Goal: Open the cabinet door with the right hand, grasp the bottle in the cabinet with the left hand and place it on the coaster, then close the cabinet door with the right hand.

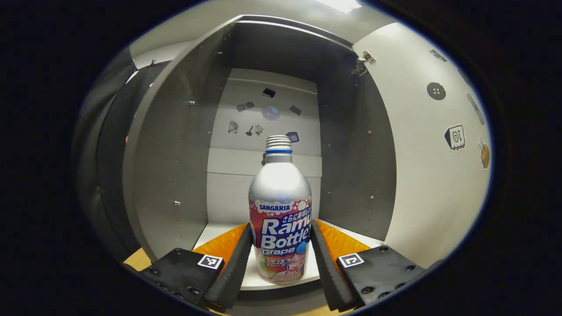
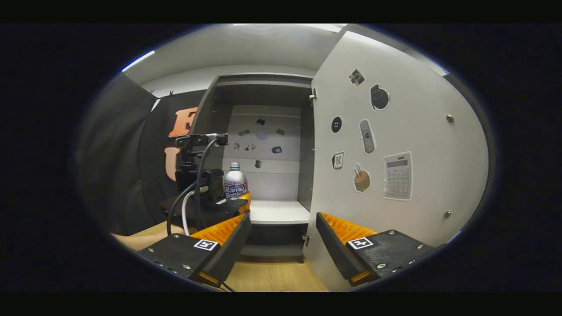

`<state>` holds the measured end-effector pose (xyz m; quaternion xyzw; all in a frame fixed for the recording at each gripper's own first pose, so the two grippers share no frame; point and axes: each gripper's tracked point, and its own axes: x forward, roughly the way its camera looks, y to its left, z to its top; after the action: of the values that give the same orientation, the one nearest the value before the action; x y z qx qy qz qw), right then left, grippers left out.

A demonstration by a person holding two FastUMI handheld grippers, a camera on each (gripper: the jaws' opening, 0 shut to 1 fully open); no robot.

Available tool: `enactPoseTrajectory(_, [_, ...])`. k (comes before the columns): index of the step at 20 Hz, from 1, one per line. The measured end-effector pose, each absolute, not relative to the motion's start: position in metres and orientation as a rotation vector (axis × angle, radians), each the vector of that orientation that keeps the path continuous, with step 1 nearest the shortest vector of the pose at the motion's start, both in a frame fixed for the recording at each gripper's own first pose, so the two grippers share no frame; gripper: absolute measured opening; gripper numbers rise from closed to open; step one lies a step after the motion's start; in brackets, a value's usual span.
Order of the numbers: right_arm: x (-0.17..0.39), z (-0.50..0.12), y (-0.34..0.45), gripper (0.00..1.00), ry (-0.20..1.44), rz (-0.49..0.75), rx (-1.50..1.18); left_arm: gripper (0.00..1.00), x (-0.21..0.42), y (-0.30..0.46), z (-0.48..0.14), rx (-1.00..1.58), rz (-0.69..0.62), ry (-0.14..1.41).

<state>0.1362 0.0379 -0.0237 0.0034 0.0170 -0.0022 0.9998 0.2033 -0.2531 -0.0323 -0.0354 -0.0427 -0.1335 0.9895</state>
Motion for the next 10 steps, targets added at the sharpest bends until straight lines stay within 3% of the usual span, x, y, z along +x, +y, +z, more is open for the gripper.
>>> enactPoseTrajectory(10, [0.127, -0.029, 0.068, 0.92, -0.023, 0.168, 0.027, 0.79, 0.078, -0.203, -0.040, 0.044, -0.179, -0.142])
